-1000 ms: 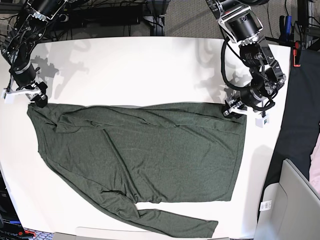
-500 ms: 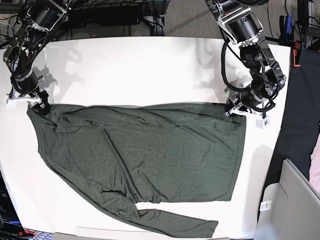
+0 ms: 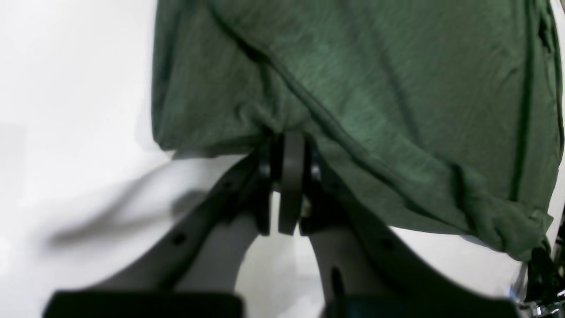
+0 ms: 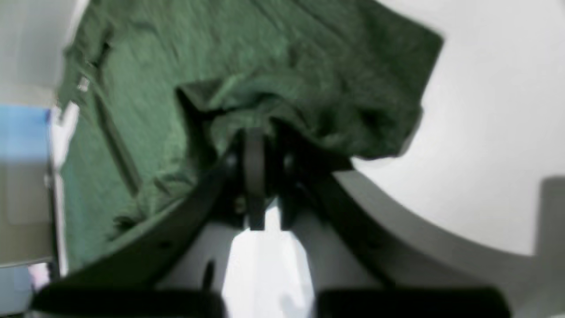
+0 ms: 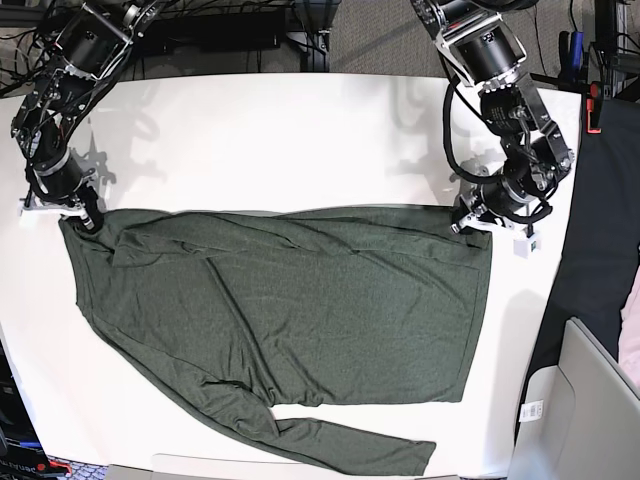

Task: Fold the T-shirt properly
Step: 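Drag the shirt with both grippers back toward the robot's base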

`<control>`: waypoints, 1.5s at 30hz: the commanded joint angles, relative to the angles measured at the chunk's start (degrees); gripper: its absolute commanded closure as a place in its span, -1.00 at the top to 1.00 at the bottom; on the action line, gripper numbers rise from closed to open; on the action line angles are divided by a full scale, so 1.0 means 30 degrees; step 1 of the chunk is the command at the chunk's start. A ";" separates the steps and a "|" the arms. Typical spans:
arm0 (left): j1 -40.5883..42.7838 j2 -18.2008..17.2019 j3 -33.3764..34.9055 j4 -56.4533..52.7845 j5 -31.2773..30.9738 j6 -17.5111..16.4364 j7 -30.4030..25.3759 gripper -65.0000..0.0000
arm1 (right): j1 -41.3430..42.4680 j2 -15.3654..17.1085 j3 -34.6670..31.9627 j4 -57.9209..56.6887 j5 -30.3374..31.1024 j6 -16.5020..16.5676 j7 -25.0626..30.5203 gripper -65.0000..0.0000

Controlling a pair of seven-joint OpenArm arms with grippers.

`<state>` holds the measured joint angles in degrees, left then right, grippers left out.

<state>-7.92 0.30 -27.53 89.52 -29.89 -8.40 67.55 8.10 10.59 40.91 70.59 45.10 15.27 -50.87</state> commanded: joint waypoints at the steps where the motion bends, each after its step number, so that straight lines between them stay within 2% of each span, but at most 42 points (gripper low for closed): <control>1: -0.0128 -0.0172 0.0107 0.0682 -0.0249 -0.0085 -0.0113 -1.00 | -0.0018 0.0236 0.0035 0.0193 0.0277 -0.0093 -0.0288 -1.00; 6: 0.0223 -0.0201 0.0077 0.1444 -0.0249 -0.0085 0.0326 -1.00 | -0.0897 0.0206 0.0856 0.1804 0.0336 -0.0034 -0.1607 -0.99; 13: 0.1337 -0.0260 0.0107 0.3143 -0.0249 -0.0085 0.0561 -1.00 | -0.3124 0.0206 0.1295 0.4647 0.0483 -0.0005 -0.1636 -0.99; 20: 0.3154 -0.0318 0.0019 0.4843 -0.0249 -0.0085 0.0561 -1.00 | -0.5205 0.0236 0.1735 0.6376 0.2036 -0.0005 -0.1636 -0.99; 29: 0.6758 -0.0846 -0.0040 0.7246 -0.0249 -0.0114 0.0561 -1.00 | -0.7959 0.0236 0.1823 0.7900 0.3999 -0.0005 -0.1636 -0.99; 36: 0.8751 -0.0875 -0.0040 0.8184 -0.0249 -0.0114 0.0531 -1.00 | -0.9718 0.0265 0.3083 0.8456 0.5288 -0.0005 -0.1636 -0.99; 43: 0.9073 -0.1285 -0.0040 0.8184 -0.0249 -0.0114 0.0414 -1.00 | -1.0157 0.0265 0.3728 0.8427 0.5376 -0.0005 -0.1665 -0.98; 45: 0.9044 -0.1168 -0.0040 0.8184 -0.0249 -0.0114 0.0414 -1.00 | -1.0128 0.0236 0.3669 0.8427 0.5376 -0.0005 -0.1665 -0.91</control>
<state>19.33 -2.72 -27.38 113.12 -30.70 -8.64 69.80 -22.06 10.26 51.48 94.94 60.42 15.25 -57.23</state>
